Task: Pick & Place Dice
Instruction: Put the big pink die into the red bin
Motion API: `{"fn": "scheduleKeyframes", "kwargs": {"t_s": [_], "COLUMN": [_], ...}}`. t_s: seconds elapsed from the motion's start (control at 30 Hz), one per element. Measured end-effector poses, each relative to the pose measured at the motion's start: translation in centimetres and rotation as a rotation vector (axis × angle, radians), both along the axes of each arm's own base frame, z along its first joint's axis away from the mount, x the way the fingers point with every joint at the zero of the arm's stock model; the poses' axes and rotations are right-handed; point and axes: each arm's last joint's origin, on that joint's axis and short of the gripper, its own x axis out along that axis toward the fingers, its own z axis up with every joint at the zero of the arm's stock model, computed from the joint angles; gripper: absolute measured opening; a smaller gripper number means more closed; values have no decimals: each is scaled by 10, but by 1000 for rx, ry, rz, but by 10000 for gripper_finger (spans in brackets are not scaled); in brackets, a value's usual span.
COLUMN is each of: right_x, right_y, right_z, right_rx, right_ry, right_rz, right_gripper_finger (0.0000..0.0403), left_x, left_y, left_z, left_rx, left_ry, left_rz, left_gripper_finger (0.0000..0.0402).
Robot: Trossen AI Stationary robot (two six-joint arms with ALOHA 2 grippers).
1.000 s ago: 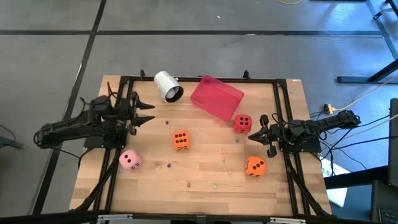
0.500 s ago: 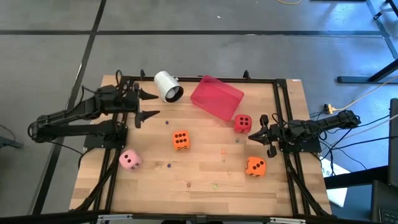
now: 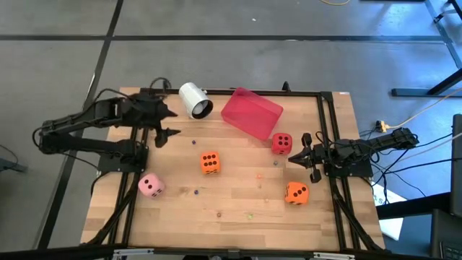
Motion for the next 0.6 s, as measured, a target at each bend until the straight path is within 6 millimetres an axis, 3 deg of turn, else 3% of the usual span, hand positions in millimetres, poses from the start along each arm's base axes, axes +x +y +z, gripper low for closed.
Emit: {"fn": "scheduleKeyframes", "kwargs": {"t_s": [0.23,0.6], "right_x": [0,0], "right_y": [0,0], "right_z": [0,0], "right_rx": [0,0], "right_ry": [0,0], "right_rz": [0,0], "right_gripper_finger": [25,25], "left_x": [-1,21], "left_y": [-16,-36], "left_z": [-19,-33], "left_rx": [-167,-269], "left_ry": [204,308], "left_rz": [19,57], "left_gripper_finger": [318,318]}}
